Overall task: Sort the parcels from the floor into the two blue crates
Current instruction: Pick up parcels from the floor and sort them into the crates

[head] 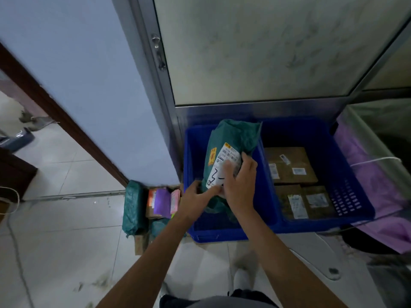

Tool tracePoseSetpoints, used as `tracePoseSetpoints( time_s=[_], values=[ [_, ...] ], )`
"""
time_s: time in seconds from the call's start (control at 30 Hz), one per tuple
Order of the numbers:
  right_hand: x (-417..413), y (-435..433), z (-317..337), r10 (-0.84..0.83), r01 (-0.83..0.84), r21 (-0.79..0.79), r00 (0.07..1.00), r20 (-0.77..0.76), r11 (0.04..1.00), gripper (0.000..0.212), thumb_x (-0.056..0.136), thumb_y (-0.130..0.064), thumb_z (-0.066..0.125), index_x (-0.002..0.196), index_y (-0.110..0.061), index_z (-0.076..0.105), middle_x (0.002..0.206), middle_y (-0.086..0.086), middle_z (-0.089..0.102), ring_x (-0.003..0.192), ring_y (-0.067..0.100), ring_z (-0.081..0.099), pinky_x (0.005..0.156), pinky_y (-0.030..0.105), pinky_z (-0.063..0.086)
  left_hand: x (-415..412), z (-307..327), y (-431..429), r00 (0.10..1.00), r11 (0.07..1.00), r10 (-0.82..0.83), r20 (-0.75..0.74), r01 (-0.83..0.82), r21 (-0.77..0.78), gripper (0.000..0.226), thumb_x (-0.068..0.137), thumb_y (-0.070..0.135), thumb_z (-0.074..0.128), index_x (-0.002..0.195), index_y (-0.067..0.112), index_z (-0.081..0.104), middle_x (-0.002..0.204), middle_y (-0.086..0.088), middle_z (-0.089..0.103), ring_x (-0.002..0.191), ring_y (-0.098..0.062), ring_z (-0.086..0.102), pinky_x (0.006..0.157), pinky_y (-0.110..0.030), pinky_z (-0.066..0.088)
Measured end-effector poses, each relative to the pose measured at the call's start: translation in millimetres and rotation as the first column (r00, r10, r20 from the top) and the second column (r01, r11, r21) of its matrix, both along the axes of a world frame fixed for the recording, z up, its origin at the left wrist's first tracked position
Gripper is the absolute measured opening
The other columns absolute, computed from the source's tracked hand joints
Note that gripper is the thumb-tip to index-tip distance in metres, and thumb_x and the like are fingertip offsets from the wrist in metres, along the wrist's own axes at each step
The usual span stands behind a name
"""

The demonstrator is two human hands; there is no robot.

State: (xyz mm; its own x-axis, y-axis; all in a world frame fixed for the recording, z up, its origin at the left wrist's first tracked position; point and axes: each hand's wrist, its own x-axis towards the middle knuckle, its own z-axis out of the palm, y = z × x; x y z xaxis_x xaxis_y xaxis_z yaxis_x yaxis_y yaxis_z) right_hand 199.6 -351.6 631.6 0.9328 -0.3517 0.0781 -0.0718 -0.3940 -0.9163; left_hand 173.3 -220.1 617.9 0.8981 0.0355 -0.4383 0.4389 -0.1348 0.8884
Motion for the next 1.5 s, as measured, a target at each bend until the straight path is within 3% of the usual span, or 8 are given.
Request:
tracePoseSetpoints(
  time_s=[0.2, 0.3, 0.6, 0.73, 1.07, 1.23, 1.4, 1.5],
  values=[
    [25.2, -56.3, -6.5, 0.243, -0.181, 0.251, 0.940, -0.239, 0.951, 0.121, 0.057, -0.090, 0.066, 0.156, -0.038, 0.019, 0.148, -0.008, 0.041, 0.124, 0.016, 0.056, 0.095, 0.048, 0.056, 4.4, 3.3, -61.1, 0.999, 0.990, 0.037, 0.027, -0.040, 0.137, 0.069, 0.065, 0.065, 0.077, 0.115, 0.024, 0.056, 0.107, 0.004, 0.069, 0.091, -0.013, 0.071, 0.076, -0.036, 0.063],
    [35.0, -61.6, -9.9, 0.290, -0.213, 0.271, 0.912, -0.289, 0.939, 0.132, 0.049, -0.083, 0.078, 0.155, -0.041, 0.011, 0.145, -0.003, 0.045, 0.120, 0.017, 0.058, 0.095, 0.047, 0.056, 4.4, 5.3, -71.9, 0.997, 0.958, 0.007, 0.079, -0.029, 0.285, 0.062, 0.072, 0.061, 0.077, 0.115, 0.025, 0.051, 0.102, 0.012, 0.065, 0.088, -0.004, 0.067, 0.068, -0.023, 0.058],
    [63.3, -65.5, -26.1, 0.365, -0.119, 0.524, 0.843, -0.395, 0.844, 0.084, 0.084, -0.022, 0.081, 0.148, -0.024, 0.027, 0.120, -0.003, 0.061, 0.099, 0.011, 0.067, 0.064, 0.019, 0.056, 39.7, -13.1, -48.5, 0.989, 0.924, -0.144, -0.021, 0.142, 0.356, 0.067, 0.069, 0.066, 0.077, 0.114, 0.025, 0.049, 0.100, 0.014, 0.062, 0.087, -0.003, 0.065, 0.072, -0.029, 0.061],
    [75.9, -65.3, -31.8, 0.370, -0.114, 0.492, 0.804, -0.465, 0.863, 0.065, 0.087, -0.020, 0.077, 0.142, -0.020, 0.043, 0.114, 0.000, 0.067, 0.093, 0.013, 0.070, 0.063, 0.021, 0.055, 71.7, -27.2, -24.8, 0.944, 0.956, -0.281, -0.173, 0.291, 0.033, 0.085, 0.059, 0.079, 0.075, 0.120, 0.022, 0.058, 0.114, 0.005, 0.071, 0.097, -0.012, 0.071, 0.087, -0.036, 0.060],
    [84.6, -70.4, -32.0, 0.574, -0.068, 0.670, 0.583, -0.574, 0.739, 0.018, 0.098, -0.027, 0.057, 0.106, -0.013, 0.066, 0.101, 0.011, 0.077, 0.085, 0.024, 0.073, 0.077, 0.037, 0.058, 143.2, -51.4, 15.5, 0.949, 0.839, -0.014, -0.316, -0.161, -0.520, 0.067, 0.083, 0.070, 0.058, 0.128, 0.021, 0.064, 0.117, -0.004, 0.074, 0.110, -0.024, 0.069, 0.095, -0.045, 0.053],
    [102.8, -77.8, -41.1, 0.662, -0.199, 0.656, 0.454, -0.596, 0.728, 0.028, 0.097, -0.023, 0.060, 0.121, -0.012, 0.065, 0.116, 0.017, 0.073, 0.102, 0.033, 0.069, 0.095, 0.045, 0.052, 172.4, -62.2, 26.2, 0.953, 0.917, 0.212, -0.218, -0.271, -0.292, 0.093, 0.076, 0.067, 0.072, 0.153, 0.028, 0.037, 0.143, 0.012, 0.048, 0.123, -0.014, 0.057, 0.103, -0.040, 0.048],
    [136.8, -86.5, -46.5, 0.690, -0.406, 0.561, 0.347, -0.635, 0.721, 0.034, 0.093, -0.025, 0.067, 0.127, -0.023, 0.065, 0.112, 0.006, 0.076, 0.102, 0.027, 0.073, 0.093, 0.042, 0.056, 184.3, -65.6, 22.6, 0.986, 0.989, 0.106, -0.126, -0.118, -0.094, 0.035, 0.080, 0.042, 0.080, 0.110, 0.026, 0.075, 0.109, 0.004, 0.076, 0.092, -0.008, 0.073, 0.077, -0.023, 0.056],
    [156.1, -91.8, -49.2, 0.704, -0.467, 0.546, 0.288, -0.649, 0.695, 0.040, 0.090, -0.025, 0.071, 0.129, -0.025, 0.064, 0.113, 0.005, 0.075, 0.103, 0.028, 0.072, 0.096, 0.045, 0.055, 181.8, -68.7, 17.0, 0.970, 0.992, 0.046, -0.239, -0.073, -0.105, 0.042, 0.075, 0.046, 0.083, 0.107, 0.021, 0.074, 0.106, -0.003, 0.077, 0.092, -0.018, 0.075, 0.085, -0.034, 0.059]
  ],
)
